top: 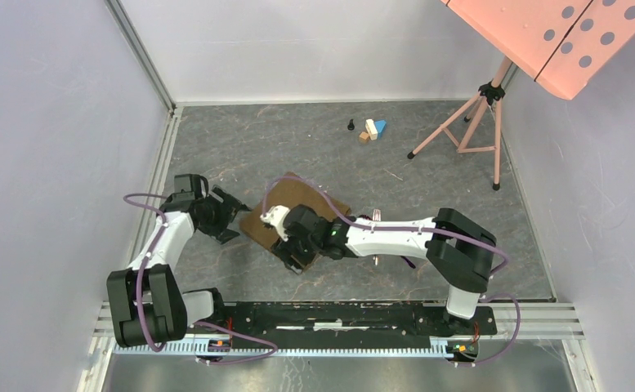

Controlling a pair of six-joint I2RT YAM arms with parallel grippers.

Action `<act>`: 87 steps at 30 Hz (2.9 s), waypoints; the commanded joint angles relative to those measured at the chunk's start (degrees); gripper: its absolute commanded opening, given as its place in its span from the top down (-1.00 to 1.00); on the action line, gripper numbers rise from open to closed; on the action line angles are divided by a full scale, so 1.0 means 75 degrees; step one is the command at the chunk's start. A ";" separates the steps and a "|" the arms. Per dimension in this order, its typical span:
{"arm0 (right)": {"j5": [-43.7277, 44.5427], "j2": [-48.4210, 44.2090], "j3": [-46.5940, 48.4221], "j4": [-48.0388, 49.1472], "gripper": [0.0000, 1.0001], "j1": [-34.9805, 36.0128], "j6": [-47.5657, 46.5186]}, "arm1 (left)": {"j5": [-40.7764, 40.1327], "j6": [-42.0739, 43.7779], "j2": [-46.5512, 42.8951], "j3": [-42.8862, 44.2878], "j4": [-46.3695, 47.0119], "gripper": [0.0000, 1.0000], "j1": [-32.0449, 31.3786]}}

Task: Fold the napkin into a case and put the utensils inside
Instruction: Pick up the lower triangle-folded napkin from the center of the board.

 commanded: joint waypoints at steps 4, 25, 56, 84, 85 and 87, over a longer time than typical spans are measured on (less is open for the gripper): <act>0.1186 0.0571 0.1260 -0.1787 -0.48 0.0588 -0.0800 | -0.0813 0.1188 -0.0232 0.0683 -0.0620 -0.72 0.0004; 0.1274 0.2281 0.3486 -0.3937 -0.09 0.0725 -0.0478 | -0.0871 0.1650 0.0439 0.0763 -0.0456 -0.81 0.0052; 0.1659 0.2473 0.2289 -0.2960 0.61 0.0690 -0.0480 | -0.0811 0.1737 0.0575 0.0835 -0.0478 -0.83 0.0142; -0.2109 -0.0982 -0.1693 0.2556 1.00 -0.1279 0.1436 | 0.0780 -0.0270 -0.0698 -0.1063 0.1134 -0.57 -0.0582; -0.2105 -0.1009 -0.1743 0.2581 1.00 -0.1302 0.1450 | 0.0781 -0.0383 -0.0694 -0.1140 0.1205 -0.53 -0.0590; -0.2152 -0.1028 -0.1746 0.2573 1.00 -0.1337 0.1430 | 0.0815 -0.0581 -0.0657 -0.1310 0.1467 -0.51 -0.0616</act>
